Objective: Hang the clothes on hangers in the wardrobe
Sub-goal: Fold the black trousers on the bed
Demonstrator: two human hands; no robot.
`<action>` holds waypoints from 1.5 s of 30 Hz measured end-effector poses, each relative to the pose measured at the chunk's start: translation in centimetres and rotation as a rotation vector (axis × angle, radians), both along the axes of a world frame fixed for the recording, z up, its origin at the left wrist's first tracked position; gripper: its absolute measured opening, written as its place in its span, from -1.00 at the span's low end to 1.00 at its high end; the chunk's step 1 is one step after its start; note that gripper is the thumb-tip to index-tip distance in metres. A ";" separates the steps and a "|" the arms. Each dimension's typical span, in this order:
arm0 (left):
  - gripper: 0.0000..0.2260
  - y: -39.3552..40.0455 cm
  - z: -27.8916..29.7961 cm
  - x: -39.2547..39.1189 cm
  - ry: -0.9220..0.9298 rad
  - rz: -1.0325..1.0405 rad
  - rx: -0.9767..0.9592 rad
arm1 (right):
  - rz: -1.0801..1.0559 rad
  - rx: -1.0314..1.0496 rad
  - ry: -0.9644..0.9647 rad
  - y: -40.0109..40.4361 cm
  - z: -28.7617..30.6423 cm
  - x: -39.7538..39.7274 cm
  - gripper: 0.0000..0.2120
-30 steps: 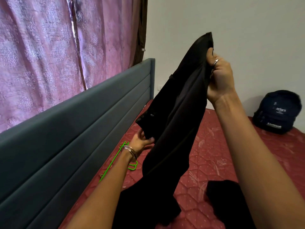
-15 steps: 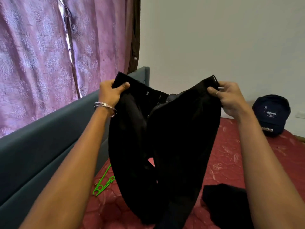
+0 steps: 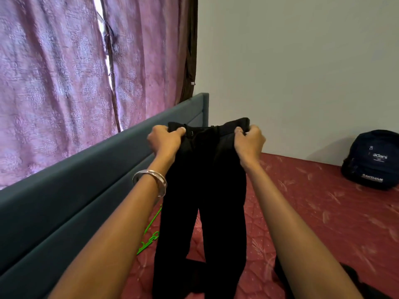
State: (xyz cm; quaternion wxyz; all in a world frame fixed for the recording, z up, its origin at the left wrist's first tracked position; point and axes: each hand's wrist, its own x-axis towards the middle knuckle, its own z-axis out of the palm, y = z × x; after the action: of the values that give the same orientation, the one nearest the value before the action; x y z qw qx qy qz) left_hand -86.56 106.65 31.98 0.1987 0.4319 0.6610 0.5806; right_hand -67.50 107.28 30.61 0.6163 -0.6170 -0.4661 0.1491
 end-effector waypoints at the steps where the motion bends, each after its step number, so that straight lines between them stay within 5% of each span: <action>1: -0.68 -0.1 0.1 0.7 -0.035 -0.037 0.020 | 0.043 0.014 -0.004 -0.1 0.1 -1.0 -0.78; 6: -0.69 -0.7 1.3 3.9 -0.230 -0.261 0.080 | 0.419 0.036 -0.157 -0.8 0.7 -4.5 -0.79; 11: -0.78 -1.2 2.1 3.4 -0.300 -0.571 0.130 | 0.753 0.074 -0.190 -1.3 0.8 -3.3 -0.59; 14: -0.81 -1.2 1.6 3.4 0.006 -0.539 0.242 | 0.691 0.142 -0.167 -1.3 1.4 -2.1 -0.57; 17: -0.60 -1.0 1.5 3.6 0.510 -0.248 0.447 | 0.689 0.180 -0.008 -1.8 2.5 -1.1 -0.65; 20: -0.35 -0.4 2.4 2.8 0.813 -0.325 0.507 | 0.717 0.224 0.046 -2.4 3.9 -0.1 -0.72; 25: -0.42 1.0 4.4 2.1 0.890 -0.635 0.435 | 0.781 0.273 0.124 -3.2 4.4 1.0 -0.77; 30: -0.67 1.1 6.3 3.0 0.964 -0.456 0.528 | 1.049 0.208 0.265 -2.0 -0.4 3.8 -0.47; 32: -0.68 1.1 7.5 3.1 1.012 -0.356 0.567 | 0.969 0.069 0.121 -1.6 -4.0 4.8 -0.42; 35: -0.67 0.8 10.0 3.1 1.064 -0.260 0.605 | 0.746 -0.066 -0.063 -1.0 -7.8 4.4 -0.62; 39: -0.68 0.6 12.6 3.0 1.180 -0.163 0.623 | 0.180 0.197 -0.244 -0.5 -7.8 3.5 -0.60; 42: -0.66 0.1 14.8 2.8 1.228 -0.101 0.633 | 0.169 0.371 -0.522 -1.2 -8.0 2.5 -0.36; 45: -0.63 -0.1 16.2 2.9 1.254 -0.085 0.644 | 0.253 0.355 -0.653 -2.0 -9.6 1.4 -0.37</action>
State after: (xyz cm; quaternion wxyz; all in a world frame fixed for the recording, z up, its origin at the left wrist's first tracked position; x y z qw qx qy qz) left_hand -83.68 106.51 48.18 -0.3350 0.7478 0.4286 0.3807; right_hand -66.09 105.25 21.00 0.5095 -0.4537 -0.7284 -0.0631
